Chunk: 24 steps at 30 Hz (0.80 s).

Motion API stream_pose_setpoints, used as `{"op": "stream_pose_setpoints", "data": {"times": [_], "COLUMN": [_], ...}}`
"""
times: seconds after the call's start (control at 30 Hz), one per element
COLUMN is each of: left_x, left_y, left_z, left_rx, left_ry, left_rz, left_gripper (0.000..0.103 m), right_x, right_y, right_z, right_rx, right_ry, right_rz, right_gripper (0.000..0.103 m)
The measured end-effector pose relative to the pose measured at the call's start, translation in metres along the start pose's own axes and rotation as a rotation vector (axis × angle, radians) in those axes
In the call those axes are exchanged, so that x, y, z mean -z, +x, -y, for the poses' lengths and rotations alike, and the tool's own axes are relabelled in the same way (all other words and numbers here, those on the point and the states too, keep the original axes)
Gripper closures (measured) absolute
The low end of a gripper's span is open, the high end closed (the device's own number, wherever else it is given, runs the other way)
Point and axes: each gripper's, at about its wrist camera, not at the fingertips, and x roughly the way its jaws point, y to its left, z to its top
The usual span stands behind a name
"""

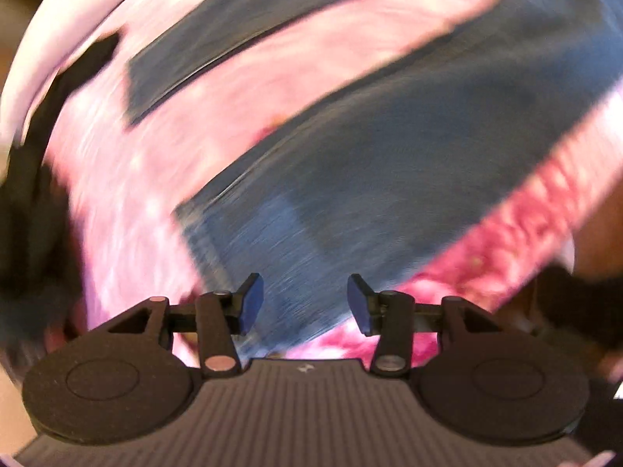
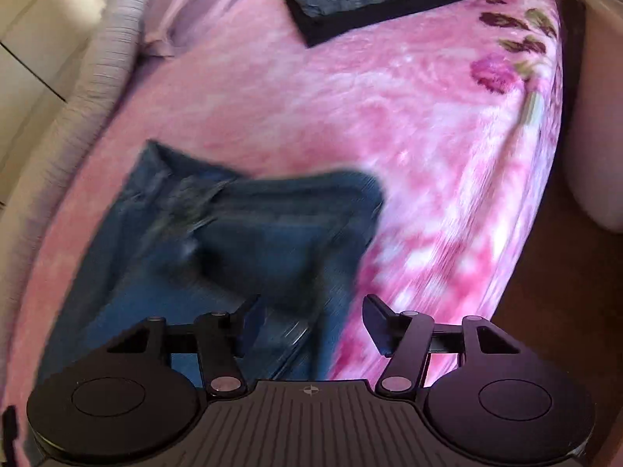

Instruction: Fold clothes

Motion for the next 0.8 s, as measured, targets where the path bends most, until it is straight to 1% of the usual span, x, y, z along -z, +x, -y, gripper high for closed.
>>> {"op": "stream_pose_setpoints", "data": {"times": [0.07,0.17,0.3,0.37,0.4,0.43,0.47,0.5,0.53,0.57,0.6,0.63,0.7,0.8], "left_x": [0.009,0.030,0.043,0.045,0.048,0.050,0.052,0.053,0.052,0.053,0.055,0.059,0.067,0.067], "left_y": [0.005,0.017,0.027,0.028,0.030,0.034,0.040,0.041,0.039,0.032,0.025,0.020,0.018,0.030], "left_z": [-0.023,-0.051,-0.071,-0.079,-0.085,-0.090,-0.093,-0.092,-0.090,-0.090,-0.092,-0.094,-0.095,-0.094], "left_rx": [0.022,0.116,0.205,0.218,0.225,0.249,0.273,0.271,0.269,0.284,0.291,0.288,0.279,0.276], "left_ry": [-0.116,-0.310,-0.468,-0.540,-0.585,-0.632,-0.664,-0.656,-0.623,-0.597,-0.591,-0.585,-0.557,-0.565], "left_rz": [-0.016,-0.061,-0.054,-0.036,-0.034,-0.038,-0.052,-0.064,-0.066,-0.062,-0.057,-0.058,-0.067,-0.091], "left_gripper": [0.058,0.055,0.055,0.055,0.058,0.060,0.066,0.075,0.078,0.082,0.082,0.082,0.082,0.082], "right_x": [0.027,0.068,0.119,0.133,0.139,0.144,0.149,0.152,0.155,0.156,0.157,0.158,0.159,0.168], "right_y": [-0.007,-0.012,-0.011,-0.008,-0.007,-0.005,-0.003,0.000,0.005,0.009,0.010,0.008,0.004,-0.005], "right_z": [-0.015,-0.038,-0.063,-0.074,-0.079,-0.084,-0.088,-0.092,-0.095,-0.097,-0.099,-0.101,-0.103,-0.118], "right_rx": [-0.012,-0.033,-0.070,-0.093,-0.103,-0.112,-0.125,-0.134,-0.130,-0.119,-0.102,-0.081,-0.047,-0.012], "right_ry": [-0.026,-0.055,-0.053,-0.052,-0.051,-0.051,-0.049,-0.051,-0.057,-0.067,-0.082,-0.098,-0.135,-0.284], "right_rz": [-0.023,-0.075,-0.137,-0.154,-0.160,-0.166,-0.172,-0.183,-0.203,-0.225,-0.240,-0.244,-0.257,-0.268], "right_gripper": [0.043,0.042,0.042,0.042,0.042,0.042,0.042,0.043,0.043,0.058,0.078,0.082,0.082,0.081]}}
